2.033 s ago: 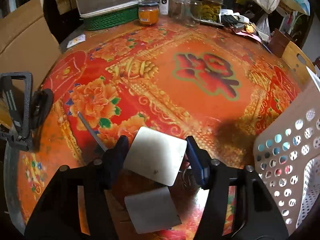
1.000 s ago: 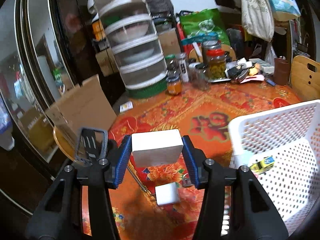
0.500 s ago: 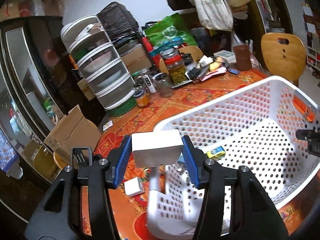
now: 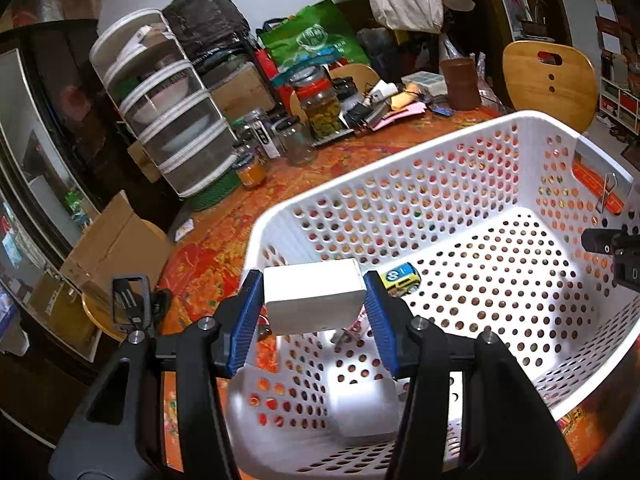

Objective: Organize rigid objects
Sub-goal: 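Carry the white block over the basket with the left tool, then release the white block into the basket and move the left tool back to the table, then pinch the thin metal rod on the table with the left tool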

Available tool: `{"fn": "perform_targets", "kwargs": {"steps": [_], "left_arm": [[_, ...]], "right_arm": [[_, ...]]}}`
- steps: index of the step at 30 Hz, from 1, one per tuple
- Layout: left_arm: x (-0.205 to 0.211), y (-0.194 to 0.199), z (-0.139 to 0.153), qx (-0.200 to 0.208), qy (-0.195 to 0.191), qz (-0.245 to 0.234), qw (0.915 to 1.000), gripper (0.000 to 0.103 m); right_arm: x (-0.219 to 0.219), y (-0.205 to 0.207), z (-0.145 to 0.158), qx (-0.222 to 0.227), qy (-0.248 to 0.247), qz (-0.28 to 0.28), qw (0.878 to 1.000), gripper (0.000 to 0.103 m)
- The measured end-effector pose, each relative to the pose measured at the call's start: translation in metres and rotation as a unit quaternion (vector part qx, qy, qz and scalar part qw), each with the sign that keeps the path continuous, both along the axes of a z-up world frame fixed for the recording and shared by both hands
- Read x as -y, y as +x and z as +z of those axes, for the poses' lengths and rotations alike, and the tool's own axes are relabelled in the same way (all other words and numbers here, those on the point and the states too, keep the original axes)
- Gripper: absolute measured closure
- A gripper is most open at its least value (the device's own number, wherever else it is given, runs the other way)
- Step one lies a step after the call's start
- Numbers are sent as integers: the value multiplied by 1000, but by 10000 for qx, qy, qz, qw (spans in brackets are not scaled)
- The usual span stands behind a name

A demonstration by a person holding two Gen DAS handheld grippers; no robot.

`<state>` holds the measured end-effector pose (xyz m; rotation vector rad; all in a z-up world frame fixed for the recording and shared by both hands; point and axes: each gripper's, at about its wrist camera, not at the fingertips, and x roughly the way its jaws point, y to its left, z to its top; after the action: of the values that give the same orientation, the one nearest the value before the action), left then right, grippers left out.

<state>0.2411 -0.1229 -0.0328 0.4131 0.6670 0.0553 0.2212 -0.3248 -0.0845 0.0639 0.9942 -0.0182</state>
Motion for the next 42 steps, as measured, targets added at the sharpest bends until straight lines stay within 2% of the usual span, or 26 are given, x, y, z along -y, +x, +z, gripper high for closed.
{"fn": "perform_targets", "kwargs": {"steps": [2, 4, 5, 6, 8, 10, 12, 14, 15, 17, 19, 21, 22, 24, 29, 31, 32, 33, 35, 38, 42], "left_arm": [[0, -2, -1, 65, 18, -32, 10000, 53], [-1, -5, 3, 183, -27, -123, 9998, 30], [-4, -9, 7, 313, -1, -96, 9995, 12], [-8, -14, 13, 463, -3, -65, 9989, 6], [-31, -27, 29, 746, -278, -2, 9968, 3], [-62, -31, 41, 767, -600, 137, 9952, 1], [-104, -23, 44, 647, -813, 473, 9935, 1], [-148, -3, 35, 275, -967, 854, 9913, 1], [-176, 11, 25, -30, -1169, 1076, 9873, 1], [-225, 38, -1, -594, -1749, 1443, 9722, 1], [-270, 66, -33, -1061, -2173, 1952, 9505, 7], [-298, 86, -60, -1354, -2320, 2335, 9345, 31], [-306, 92, -72, -1476, -2354, 2457, 9287, 35], [-311, 104, -91, -1618, -2374, 2558, 9231, 37], [-303, 120, -109, -1608, -2210, 2728, 9224, 39], [-301, 126, -114, -1659, -2137, 2806, 9209, 55], [-300, 129, -119, -1724, -2158, 2833, 9184, 71], [-299, 130, -120, -1703, -2196, 2829, 9180, 83], [-294, 131, -119, -1667, -2123, 2848, 9198, 97], [-287, 133, -118, -1662, -2007, 2670, 9278, 98], [-293, 124, -113, -1514, -2114, 2457, 9338, 98]], "right_arm": [[0, 0, 0, 0, 2, -2, 10000, 75], [0, 0, 0, -2, -4, -7, 10000, 75], [-1, 1, 0, -4, -6, -2, 10000, 75], [-1, 1, 0, -5, -21, -7, 10000, 75], [-1, 1, 1, -11, -12, 0, 10000, 75], [-2, 1, 1, -11, -14, -1, 10000, 75], [-1, 1, 1, -8, -19, 0, 10000, 75], [-2, 1, 1, -14, -33, 5, 10000, 75], [-1, 1, 1, -14, -37, 5, 10000, 75], [-1, 0, 1, -5, -18, 4, 10000, 75], [0, 0, 1, -2, -9, -4, 10000, 75], [0, 1, 1, -1, 4, -12, 10000, 75], [0, 1, 2, -2, 7, -9, 10000, 75], [0, 0, 2, -4, 3, 4, 10000, 75], [0, 0, 1, -9, -1, 16, 10000, 75], [0, 0, 1, -10, -1, 17, 10000, 75], [0, 0, 1, -7, 0, 16, 10000, 75], [0, 0, 1, -7, -2, 16, 10000, 75], [0, 0, 1, -6, -3, 15, 10000, 75], [0, 0, 1, -9, -5, 17, 10000, 75], [0, 0, 1, -10, -5, 16, 10000, 75]]}}
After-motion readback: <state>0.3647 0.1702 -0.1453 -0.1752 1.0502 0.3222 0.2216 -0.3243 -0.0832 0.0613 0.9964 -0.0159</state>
